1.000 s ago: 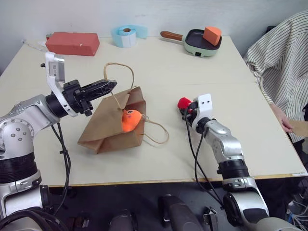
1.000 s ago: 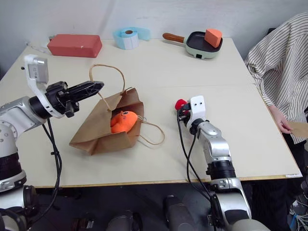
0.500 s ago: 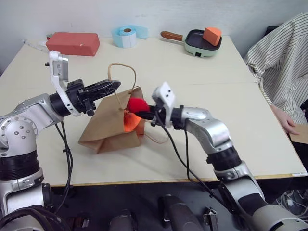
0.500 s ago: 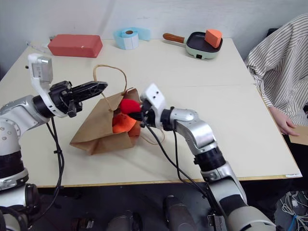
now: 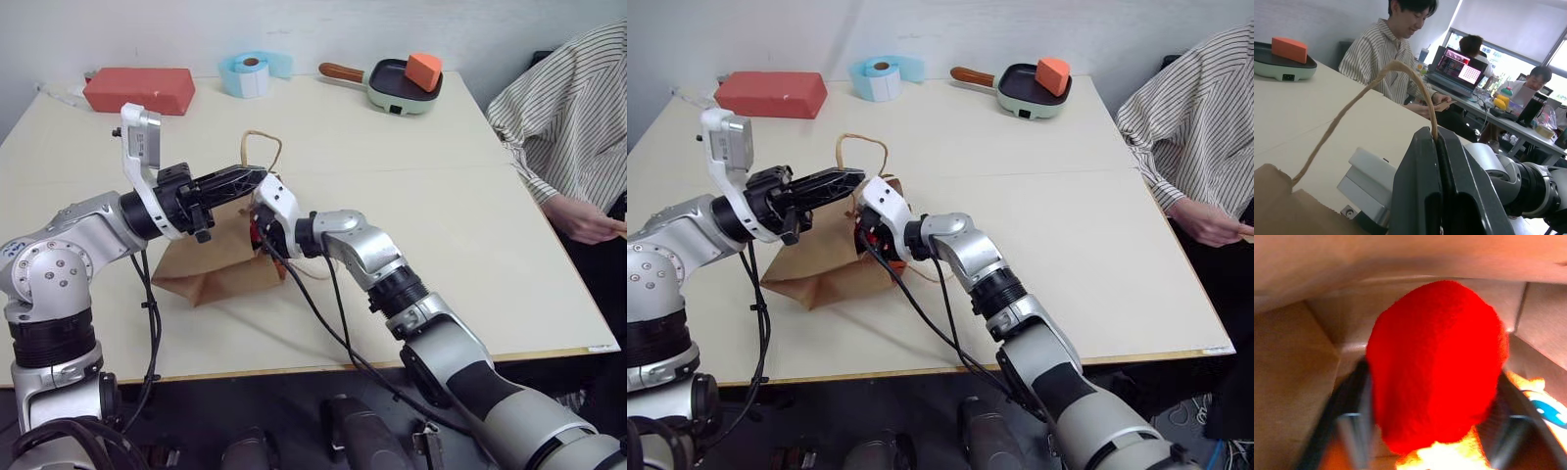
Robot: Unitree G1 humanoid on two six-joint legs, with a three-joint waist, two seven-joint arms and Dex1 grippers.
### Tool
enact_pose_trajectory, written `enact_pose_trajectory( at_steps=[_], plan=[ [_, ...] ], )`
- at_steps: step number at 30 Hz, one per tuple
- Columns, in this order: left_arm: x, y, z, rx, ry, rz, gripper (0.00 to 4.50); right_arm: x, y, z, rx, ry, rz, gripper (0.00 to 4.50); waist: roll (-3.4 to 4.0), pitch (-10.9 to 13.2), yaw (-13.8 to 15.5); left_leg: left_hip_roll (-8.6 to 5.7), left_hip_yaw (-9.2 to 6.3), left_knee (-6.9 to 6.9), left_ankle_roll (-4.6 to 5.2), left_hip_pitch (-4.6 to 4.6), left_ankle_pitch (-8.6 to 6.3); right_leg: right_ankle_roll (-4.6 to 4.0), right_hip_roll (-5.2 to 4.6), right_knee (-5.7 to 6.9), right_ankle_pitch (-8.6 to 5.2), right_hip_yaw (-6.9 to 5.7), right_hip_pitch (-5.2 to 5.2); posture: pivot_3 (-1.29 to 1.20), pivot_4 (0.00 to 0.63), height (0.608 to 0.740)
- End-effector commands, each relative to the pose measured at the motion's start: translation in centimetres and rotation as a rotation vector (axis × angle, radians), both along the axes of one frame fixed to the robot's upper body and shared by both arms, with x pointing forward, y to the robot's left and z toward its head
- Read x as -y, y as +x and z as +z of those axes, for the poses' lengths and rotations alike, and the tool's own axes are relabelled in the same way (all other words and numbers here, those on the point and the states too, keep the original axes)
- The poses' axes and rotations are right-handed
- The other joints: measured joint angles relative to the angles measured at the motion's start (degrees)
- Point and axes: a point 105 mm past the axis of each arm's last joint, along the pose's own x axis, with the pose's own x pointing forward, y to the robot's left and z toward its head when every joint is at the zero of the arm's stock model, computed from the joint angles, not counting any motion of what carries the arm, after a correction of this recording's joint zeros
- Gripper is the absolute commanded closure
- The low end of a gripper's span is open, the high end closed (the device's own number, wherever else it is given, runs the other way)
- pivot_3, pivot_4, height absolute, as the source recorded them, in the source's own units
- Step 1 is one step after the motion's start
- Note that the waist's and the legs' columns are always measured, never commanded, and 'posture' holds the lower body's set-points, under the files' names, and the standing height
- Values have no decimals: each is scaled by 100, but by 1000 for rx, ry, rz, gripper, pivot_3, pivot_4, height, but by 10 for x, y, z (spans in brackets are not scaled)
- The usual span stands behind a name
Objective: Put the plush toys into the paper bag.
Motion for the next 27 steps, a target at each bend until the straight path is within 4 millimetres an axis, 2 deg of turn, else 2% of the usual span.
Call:
enact_pose_trajectory(
  at_steps=[1, 3, 6, 12, 15, 19, 21, 24, 27],
  plan=[
    [-1, -5, 10, 53, -19, -10, 4500, 2, -3, 17, 24, 50, 34, 516, 0, 0, -11, 0, 0, 0, 0, 0, 0, 0, 0, 1, 0, 0, 0, 0, 150, 740],
    [-2, -3, 10, 53, -19, -6, 4500, 9, -3, 21, 39, 49, 33, 30, 0, 0, -12, 0, 0, 0, 0, 0, 0, 0, 0, 2, 0, 0, 0, 0, 150, 740],
    [-3, -1, 11, 54, -21, 0, 4500, 30, -6, 29, 79, 44, 9, 30, 0, 0, 6, 0, -2, 1, 0, 0, 0, 0, -1, 1, 0, -1, 0, 0, 150, 740],
    [-5, 2, 10, 49, -25, 3, 4500, 88, -41, 34, 93, -8, -10, 30, -1, 0, 92, -2, -11, -2, 0, -8, 0, 0, -5, -11, 0, -7, 1, 0, 150, 740],
    [-4, 3, 9, 47, -28, 0, 4500, 122, -49, 30, 58, -31, -127, 30, -1, 0, 124, -1, -10, -5, 0, -6, 0, 0, -5, -9, 0, -7, 1, 0, 150, 740],
    [-2, 1, 7, 45, -32, -11, 4500, 173, -67, 10, -179, 8, -345, 30, -4, -2, 184, -2, -11, -4, 0, -5, 0, 0, -5, -10, 0, -5, 4, 0, 150, 740],
    [-1, -1, 6, 43, -30, -16, 4500, 188, -80, -2, -318, 47, -413, 30, -4, -2, 200, -3, -10, -7, 0, -6, 0, 0, -5, -15, 0, -4, 5, 0, 150, 740],
    [-2, -1, 4, 40, -27, -18, 4500, 200, -96, -24, -519, 108, -489, 30, -6, -3, 211, -2, -8, -11, 0, -3, 0, 0, -4, -13, 0, -2, 4, 0, 150, 740],
    [-2, -1, 5, 42, -25, -17, 4500, 201, -96, -46, -654, 157, -549, 30, -6, -3, 201, -4, -5, -13, -2, -2, 1, 0, -3, -13, 0, 0, 4, 0, 150, 740]
  ],
)
